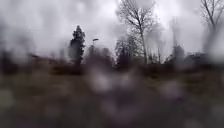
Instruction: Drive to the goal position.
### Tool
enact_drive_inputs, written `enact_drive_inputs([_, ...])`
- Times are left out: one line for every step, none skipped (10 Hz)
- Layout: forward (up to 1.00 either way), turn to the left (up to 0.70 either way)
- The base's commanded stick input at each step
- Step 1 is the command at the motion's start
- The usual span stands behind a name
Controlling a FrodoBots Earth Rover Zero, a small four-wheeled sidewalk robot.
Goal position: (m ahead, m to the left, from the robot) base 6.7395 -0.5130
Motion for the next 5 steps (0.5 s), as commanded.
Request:
enact_drive_inputs([1.00,0.00])
enact_drive_inputs([1.00,0.00])
enact_drive_inputs([1.00,0.00])
enact_drive_inputs([1.00,0.00])
enact_drive_inputs([1.00,0.00])
